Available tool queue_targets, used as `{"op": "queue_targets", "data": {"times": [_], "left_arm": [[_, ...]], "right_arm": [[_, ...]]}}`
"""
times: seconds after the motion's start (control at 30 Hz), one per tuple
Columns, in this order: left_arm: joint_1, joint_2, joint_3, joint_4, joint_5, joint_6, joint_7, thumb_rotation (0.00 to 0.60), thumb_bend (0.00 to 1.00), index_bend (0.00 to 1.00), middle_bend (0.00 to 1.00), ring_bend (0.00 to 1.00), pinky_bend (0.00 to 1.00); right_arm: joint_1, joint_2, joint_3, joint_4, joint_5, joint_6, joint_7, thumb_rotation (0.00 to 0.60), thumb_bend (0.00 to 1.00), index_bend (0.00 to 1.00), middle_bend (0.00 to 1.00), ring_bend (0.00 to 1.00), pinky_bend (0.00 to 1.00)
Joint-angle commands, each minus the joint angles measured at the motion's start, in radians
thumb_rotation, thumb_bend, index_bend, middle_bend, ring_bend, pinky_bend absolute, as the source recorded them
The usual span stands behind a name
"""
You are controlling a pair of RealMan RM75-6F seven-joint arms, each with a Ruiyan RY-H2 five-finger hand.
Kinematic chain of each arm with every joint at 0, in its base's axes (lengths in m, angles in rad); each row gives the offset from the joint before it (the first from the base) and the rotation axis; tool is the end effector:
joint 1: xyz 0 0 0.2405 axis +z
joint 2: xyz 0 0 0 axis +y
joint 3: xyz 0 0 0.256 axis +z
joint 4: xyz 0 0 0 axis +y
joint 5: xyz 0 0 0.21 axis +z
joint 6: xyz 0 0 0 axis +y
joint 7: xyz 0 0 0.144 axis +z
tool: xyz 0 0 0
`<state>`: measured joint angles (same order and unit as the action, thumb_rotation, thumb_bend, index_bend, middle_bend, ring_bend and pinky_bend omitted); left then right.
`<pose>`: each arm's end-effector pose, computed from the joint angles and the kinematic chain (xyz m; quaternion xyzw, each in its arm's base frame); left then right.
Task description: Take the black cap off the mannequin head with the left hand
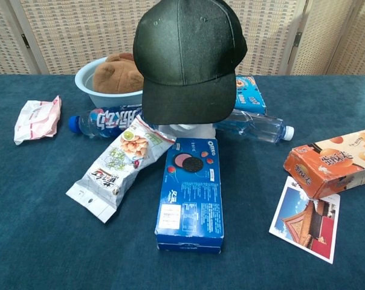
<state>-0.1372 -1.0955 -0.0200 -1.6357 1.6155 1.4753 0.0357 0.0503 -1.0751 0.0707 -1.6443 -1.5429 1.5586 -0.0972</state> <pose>-0.2866 0.1886 0.1525 -0.6517 -0.3449 -0.4011 0.5435 -0.3022 -0.1739 0.1802 0.6010 -0.3279 0.3828 0.6202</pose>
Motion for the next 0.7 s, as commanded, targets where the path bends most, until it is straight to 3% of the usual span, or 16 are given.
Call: {"op": "queue_targets", "data": {"times": [0.03, 0.2, 0.33, 0.4, 0.5, 0.57, 0.7], "left_arm": [[-0.023, -0.005, 0.002, 0.011, 0.032, -0.012, -0.029, 0.6, 0.17, 0.11, 0.06, 0.11, 0.06], [-0.084, -0.01, 0.007, 0.024, 0.105, -0.051, -0.081, 0.6, 0.17, 0.16, 0.13, 0.17, 0.12], [-0.144, -0.02, 0.006, 0.032, 0.16, -0.09, -0.124, 0.6, 0.17, 0.2, 0.27, 0.3, 0.27], [-0.179, -0.033, 0.004, 0.043, 0.187, -0.11, -0.14, 0.6, 0.17, 0.21, 0.38, 0.4, 0.42], [-0.229, -0.067, 0.001, 0.075, 0.237, -0.125, -0.165, 0.6, 0.17, 0.22, 0.63, 0.63, 0.71], [-0.257, -0.089, -0.002, 0.095, 0.261, -0.131, -0.174, 0.6, 0.17, 0.22, 0.74, 0.73, 0.84], [-0.318, -0.155, -0.015, 0.143, 0.3, -0.139, -0.188, 0.6, 0.17, 0.23, 0.89, 0.88, 0.97]], "right_arm": [[-0.002, 0.006, 0.003, -0.007, 0.002, 0.005, -0.003, 0.6, 0.06, 0.17, 0.21, 0.15, 0.22], [-0.004, 0.016, 0.007, -0.016, 0.006, 0.008, -0.007, 0.6, 0.06, 0.17, 0.21, 0.15, 0.22], [-0.004, 0.016, 0.006, -0.016, 0.009, 0.003, -0.004, 0.6, 0.06, 0.17, 0.21, 0.15, 0.22], [-0.004, 0.015, 0.004, -0.013, 0.01, -0.002, -0.002, 0.6, 0.06, 0.17, 0.21, 0.15, 0.22], [-0.006, 0.013, 0.002, -0.009, 0.014, -0.005, 0.001, 0.6, 0.06, 0.17, 0.21, 0.15, 0.22], [-0.008, 0.013, 0.002, -0.006, 0.016, -0.003, 0.004, 0.6, 0.06, 0.17, 0.21, 0.15, 0.22], [-0.012, 0.011, 0.001, 0.0, 0.019, -0.003, 0.009, 0.6, 0.06, 0.17, 0.21, 0.15, 0.22]]}}
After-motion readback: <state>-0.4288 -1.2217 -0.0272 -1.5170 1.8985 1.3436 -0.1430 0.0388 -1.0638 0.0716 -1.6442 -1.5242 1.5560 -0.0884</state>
